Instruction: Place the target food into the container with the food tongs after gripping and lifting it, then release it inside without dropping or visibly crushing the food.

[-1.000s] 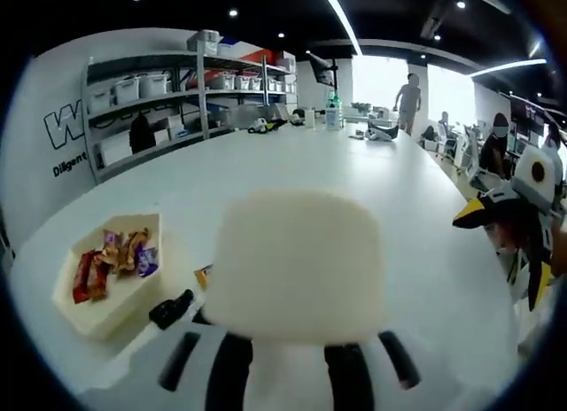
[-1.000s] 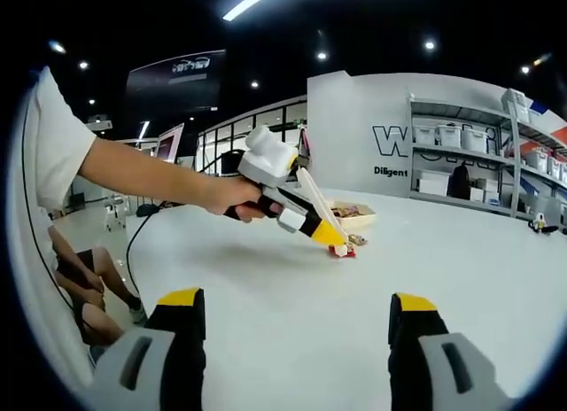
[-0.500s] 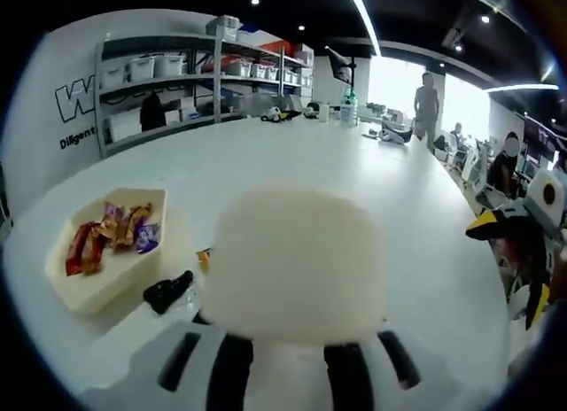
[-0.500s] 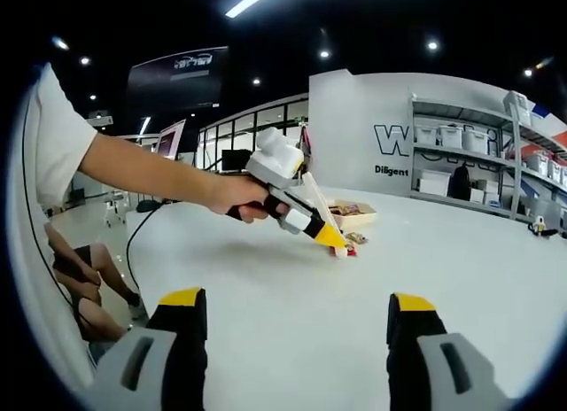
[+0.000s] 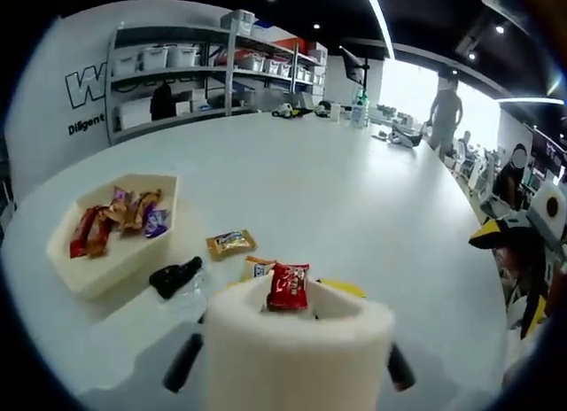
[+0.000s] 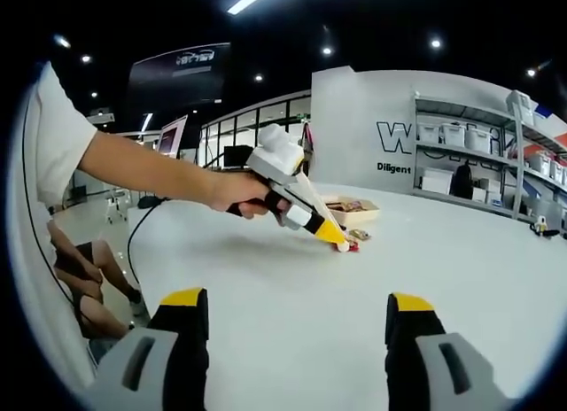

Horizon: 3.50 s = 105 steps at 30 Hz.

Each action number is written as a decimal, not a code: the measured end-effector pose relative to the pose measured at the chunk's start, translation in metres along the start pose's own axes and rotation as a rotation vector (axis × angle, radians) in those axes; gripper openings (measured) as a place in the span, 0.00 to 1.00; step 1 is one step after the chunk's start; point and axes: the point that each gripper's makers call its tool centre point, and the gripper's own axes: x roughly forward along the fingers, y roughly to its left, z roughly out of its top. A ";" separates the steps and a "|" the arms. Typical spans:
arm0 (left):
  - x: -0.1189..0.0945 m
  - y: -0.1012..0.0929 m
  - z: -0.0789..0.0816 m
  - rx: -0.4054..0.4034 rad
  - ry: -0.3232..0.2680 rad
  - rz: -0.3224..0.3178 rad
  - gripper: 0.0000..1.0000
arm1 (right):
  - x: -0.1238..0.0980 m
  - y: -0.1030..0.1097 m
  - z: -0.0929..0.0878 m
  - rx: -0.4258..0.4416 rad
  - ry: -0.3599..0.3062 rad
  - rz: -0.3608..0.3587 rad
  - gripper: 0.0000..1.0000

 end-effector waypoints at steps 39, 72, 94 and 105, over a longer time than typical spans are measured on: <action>-0.045 0.008 0.010 -0.010 -0.070 0.037 0.23 | 0.007 -0.003 0.020 0.090 -0.066 0.017 0.96; -0.071 0.022 -0.027 0.046 -0.008 0.131 0.25 | 0.010 0.008 0.020 0.060 -0.053 0.036 0.93; -0.053 0.024 -0.030 -0.052 0.028 0.155 0.26 | 0.006 0.009 0.015 0.060 -0.038 0.031 0.92; -0.054 0.027 -0.035 -0.145 0.041 0.145 0.20 | 0.005 0.009 0.013 0.057 -0.030 0.032 0.91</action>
